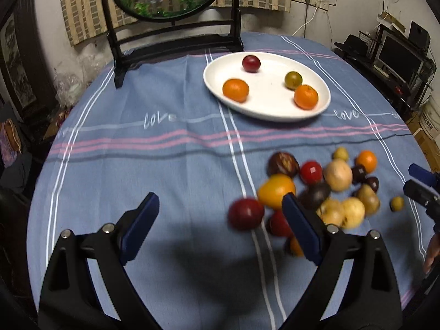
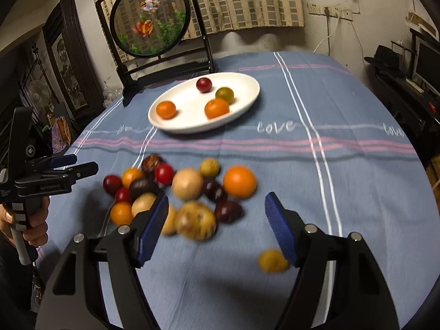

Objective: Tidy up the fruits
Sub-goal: 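Withdraw both grippers from the plate back toward the fruit pile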

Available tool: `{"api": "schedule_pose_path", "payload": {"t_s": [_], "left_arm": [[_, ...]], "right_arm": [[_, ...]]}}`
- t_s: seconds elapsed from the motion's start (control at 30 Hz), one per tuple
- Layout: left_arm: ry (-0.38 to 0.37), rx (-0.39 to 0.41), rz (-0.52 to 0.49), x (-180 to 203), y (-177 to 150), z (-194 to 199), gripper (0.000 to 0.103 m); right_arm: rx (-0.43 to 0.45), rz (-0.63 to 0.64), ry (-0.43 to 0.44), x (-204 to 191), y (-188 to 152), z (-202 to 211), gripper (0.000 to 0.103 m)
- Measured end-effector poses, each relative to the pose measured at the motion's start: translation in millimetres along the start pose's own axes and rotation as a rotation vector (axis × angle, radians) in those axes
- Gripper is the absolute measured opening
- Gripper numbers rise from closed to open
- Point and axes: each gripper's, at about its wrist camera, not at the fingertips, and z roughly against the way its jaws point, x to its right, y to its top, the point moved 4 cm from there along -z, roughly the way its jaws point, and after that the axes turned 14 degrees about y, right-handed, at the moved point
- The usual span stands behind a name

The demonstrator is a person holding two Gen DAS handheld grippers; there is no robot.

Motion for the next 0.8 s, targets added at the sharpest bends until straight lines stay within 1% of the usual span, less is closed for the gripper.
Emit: {"api": "schedule_pose_path", "payload": {"t_s": [0.1,0.2,0.27,0.33,0.47,0.6,0.8], "left_arm": [[-0.001,-0.007,0.004,-0.8,-17.5,6.5,0.092],[-0.012,-0.008,0.009,0.1,-32.1,12.7,0.092],[-0.014,-0.01,0.009,0.6,-40.2,16.3,0.092],[-0.02,-0.017,0.008,2.1,-46.8,18.7,0.093],[-0.012,-0.03,0.013,4.7,-57.6,20.0,0.093],[0.006,-0.058,0.014,8.4,-63.8,11.8,0.093],[0.031,-0.091,0.006,10.8,-66.0,-4.2,0.095]], "right_arm": [[-0.006,-0.004,-0.012,-6.7,-16.4,6.6,0.074],[-0.004,-0.005,0.01,-13.3,-27.9,12.4,0.075],[-0.002,0.001,0.024,-16.6,-34.1,15.6,0.081],[0.001,0.014,0.006,-20.1,-38.8,18.5,0.087],[0.022,0.048,-0.009,-28.1,-41.7,21.7,0.089],[-0.024,0.094,-0.035,-35.6,-45.4,9.1,0.09],[-0.121,0.105,-0.06,-33.5,-50.8,-15.8,0.09]]}}
